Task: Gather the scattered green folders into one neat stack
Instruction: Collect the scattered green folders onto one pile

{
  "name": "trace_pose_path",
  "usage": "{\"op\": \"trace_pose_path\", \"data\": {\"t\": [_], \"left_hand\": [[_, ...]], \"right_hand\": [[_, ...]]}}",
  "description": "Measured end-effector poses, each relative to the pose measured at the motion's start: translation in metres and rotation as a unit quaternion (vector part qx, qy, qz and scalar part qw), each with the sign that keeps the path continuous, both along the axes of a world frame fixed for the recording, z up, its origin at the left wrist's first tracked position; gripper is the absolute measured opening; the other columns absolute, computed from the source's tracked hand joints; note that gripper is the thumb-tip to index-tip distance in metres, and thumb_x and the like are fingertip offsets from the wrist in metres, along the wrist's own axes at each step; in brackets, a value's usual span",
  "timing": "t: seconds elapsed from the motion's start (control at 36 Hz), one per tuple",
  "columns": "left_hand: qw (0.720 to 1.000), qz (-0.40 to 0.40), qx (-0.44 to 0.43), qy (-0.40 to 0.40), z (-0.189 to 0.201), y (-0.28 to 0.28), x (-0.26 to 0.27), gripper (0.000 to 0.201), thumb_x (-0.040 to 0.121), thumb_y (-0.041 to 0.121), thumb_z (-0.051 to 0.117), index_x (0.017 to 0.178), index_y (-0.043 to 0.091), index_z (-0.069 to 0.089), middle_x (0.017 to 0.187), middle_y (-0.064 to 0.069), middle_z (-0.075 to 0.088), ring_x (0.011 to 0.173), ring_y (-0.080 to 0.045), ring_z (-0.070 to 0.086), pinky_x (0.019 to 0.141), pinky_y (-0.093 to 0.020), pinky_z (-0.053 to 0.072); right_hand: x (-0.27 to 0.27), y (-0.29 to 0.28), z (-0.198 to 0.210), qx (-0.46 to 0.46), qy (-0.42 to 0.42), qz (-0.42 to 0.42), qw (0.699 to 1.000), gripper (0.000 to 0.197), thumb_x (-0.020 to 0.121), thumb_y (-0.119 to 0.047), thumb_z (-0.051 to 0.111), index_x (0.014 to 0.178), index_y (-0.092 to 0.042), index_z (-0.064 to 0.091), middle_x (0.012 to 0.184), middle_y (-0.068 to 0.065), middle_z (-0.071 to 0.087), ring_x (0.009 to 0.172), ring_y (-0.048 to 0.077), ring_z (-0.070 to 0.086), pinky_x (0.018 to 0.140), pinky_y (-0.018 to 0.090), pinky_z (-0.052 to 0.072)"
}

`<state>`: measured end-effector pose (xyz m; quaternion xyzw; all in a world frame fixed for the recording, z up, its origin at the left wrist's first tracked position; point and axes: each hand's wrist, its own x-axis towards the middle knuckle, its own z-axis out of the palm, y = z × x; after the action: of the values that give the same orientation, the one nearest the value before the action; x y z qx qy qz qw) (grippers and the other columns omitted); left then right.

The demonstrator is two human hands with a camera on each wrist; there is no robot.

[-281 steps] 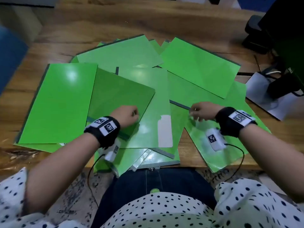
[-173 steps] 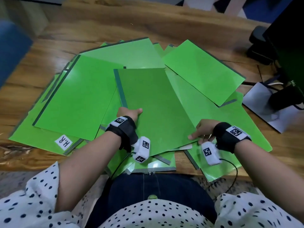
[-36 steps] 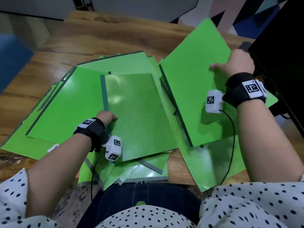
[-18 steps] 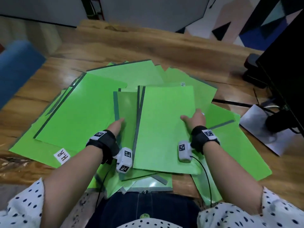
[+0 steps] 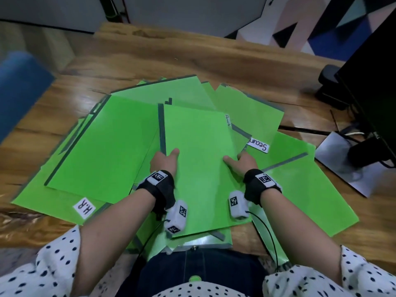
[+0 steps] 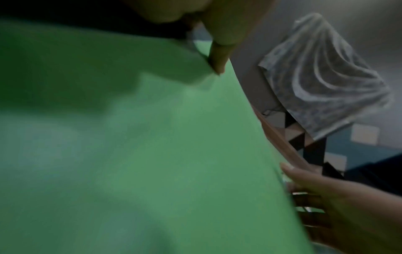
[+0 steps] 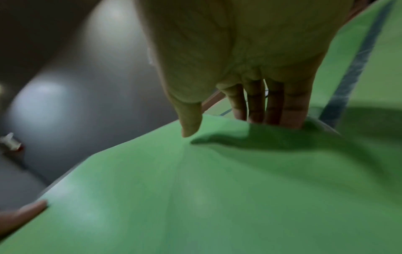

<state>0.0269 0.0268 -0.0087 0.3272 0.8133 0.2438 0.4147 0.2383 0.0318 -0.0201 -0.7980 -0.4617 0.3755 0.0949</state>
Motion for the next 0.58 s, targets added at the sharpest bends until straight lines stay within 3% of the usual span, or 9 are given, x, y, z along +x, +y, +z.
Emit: {"op": "trace_pose_path", "data": {"t": [0.11, 0.17, 0.22, 0.28, 0.36, 0.39, 0.44, 0.53, 0.58], "left_hand": [[0.999, -0.021, 0.029, 0.012, -0.002, 0.004, -0.011, 0.065, 0.089, 0.052, 0.051, 0.128, 0.0, 0.048, 0.129, -0.017, 0.054, 0.115, -0.034, 0.054, 0.096, -0.042, 0.044], [0.999, -0.032, 0.032, 0.002, -0.002, 0.008, -0.018, 0.065, 0.089, 0.051, 0.052, 0.128, -0.001, 0.048, 0.128, -0.017, 0.054, 0.115, -0.035, 0.054, 0.096, -0.042, 0.044], [0.998, -0.058, 0.027, -0.008, -0.001, 0.012, -0.026, 0.066, 0.09, 0.047, 0.053, 0.133, -0.002, 0.042, 0.135, -0.018, 0.05, 0.121, -0.034, 0.05, 0.1, -0.04, 0.042], [0.995, -0.093, 0.013, -0.027, 0.002, 0.017, -0.034, 0.071, 0.092, 0.043, 0.053, 0.142, -0.002, 0.031, 0.145, -0.019, 0.039, 0.131, -0.033, 0.042, 0.106, -0.04, 0.037], [0.986, -0.16, -0.03, -0.029, 0.007, 0.025, -0.046, 0.073, 0.095, 0.04, 0.049, 0.146, -0.004, 0.021, 0.15, -0.019, 0.03, 0.135, -0.033, 0.036, 0.106, -0.039, 0.034], [0.981, -0.189, -0.04, -0.019, 0.01, 0.026, -0.05, 0.072, 0.096, 0.041, 0.047, 0.146, -0.004, 0.022, 0.149, -0.019, 0.031, 0.134, -0.033, 0.037, 0.105, -0.038, 0.034], [0.971, -0.235, -0.039, -0.004, 0.012, 0.031, -0.06, 0.068, 0.096, 0.045, 0.043, 0.143, -0.003, 0.029, 0.145, -0.019, 0.039, 0.129, -0.033, 0.043, 0.103, -0.038, 0.036], [0.962, -0.271, -0.012, 0.046, 0.015, 0.036, -0.082, 0.055, 0.098, 0.046, 0.038, 0.132, 0.004, 0.043, 0.128, -0.015, 0.055, 0.111, -0.029, 0.055, 0.093, -0.036, 0.042], [0.954, -0.276, 0.003, 0.115, 0.013, 0.041, -0.099, 0.052, 0.098, 0.043, 0.04, 0.132, 0.004, 0.045, 0.129, -0.015, 0.054, 0.112, -0.029, 0.055, 0.094, -0.036, 0.042]], "right_hand": [[-0.001, 0.001, 0.0, 0.026, 0.105, -0.084, 0.991, 0.096, 0.079, -0.059, 0.063, 0.147, -0.003, 0.024, 0.151, 0.015, 0.033, 0.135, 0.031, 0.038, 0.109, 0.044, 0.035], [-0.005, 0.002, 0.004, 0.032, 0.141, -0.12, 0.982, 0.112, 0.064, -0.069, 0.069, 0.145, -0.003, 0.028, 0.148, 0.016, 0.037, 0.132, 0.032, 0.042, 0.108, 0.046, 0.037], [-0.006, 0.004, 0.006, 0.041, 0.156, -0.147, 0.976, 0.116, 0.058, -0.066, 0.075, 0.143, 0.0, 0.031, 0.145, 0.017, 0.041, 0.13, 0.033, 0.044, 0.106, 0.048, 0.039], [-0.01, 0.006, 0.012, 0.049, 0.147, -0.159, 0.975, 0.109, 0.061, -0.054, 0.08, 0.141, 0.002, 0.034, 0.142, 0.016, 0.045, 0.127, 0.031, 0.047, 0.105, 0.047, 0.04], [-0.013, 0.011, 0.014, 0.09, 0.119, -0.158, 0.976, 0.083, 0.072, -0.039, 0.079, 0.134, 0.004, 0.042, 0.126, 0.004, 0.052, 0.117, 0.02, 0.05, 0.099, 0.032, 0.039], [-0.016, 0.012, 0.019, 0.103, 0.111, -0.153, 0.977, 0.076, 0.075, -0.037, 0.077, 0.132, 0.003, 0.045, 0.126, 0.008, 0.054, 0.118, 0.022, 0.052, 0.094, 0.029, 0.039], [-0.021, 0.015, 0.027, 0.125, 0.091, -0.145, 0.977, 0.077, 0.076, -0.04, 0.075, 0.133, 0.002, 0.044, 0.134, 0.014, 0.053, 0.122, 0.028, 0.051, 0.096, 0.033, 0.041], [-0.026, 0.019, 0.043, 0.16, 0.07, -0.151, 0.973, 0.086, 0.079, -0.041, 0.072, 0.143, 0.001, 0.032, 0.147, 0.017, 0.039, 0.134, 0.03, 0.039, 0.107, 0.039, 0.033], [-0.025, 0.024, 0.055, 0.185, 0.051, -0.154, 0.969, 0.088, 0.079, -0.043, 0.072, 0.144, 0.001, 0.031, 0.148, 0.017, 0.038, 0.135, 0.03, 0.039, 0.109, 0.04, 0.033]]}}
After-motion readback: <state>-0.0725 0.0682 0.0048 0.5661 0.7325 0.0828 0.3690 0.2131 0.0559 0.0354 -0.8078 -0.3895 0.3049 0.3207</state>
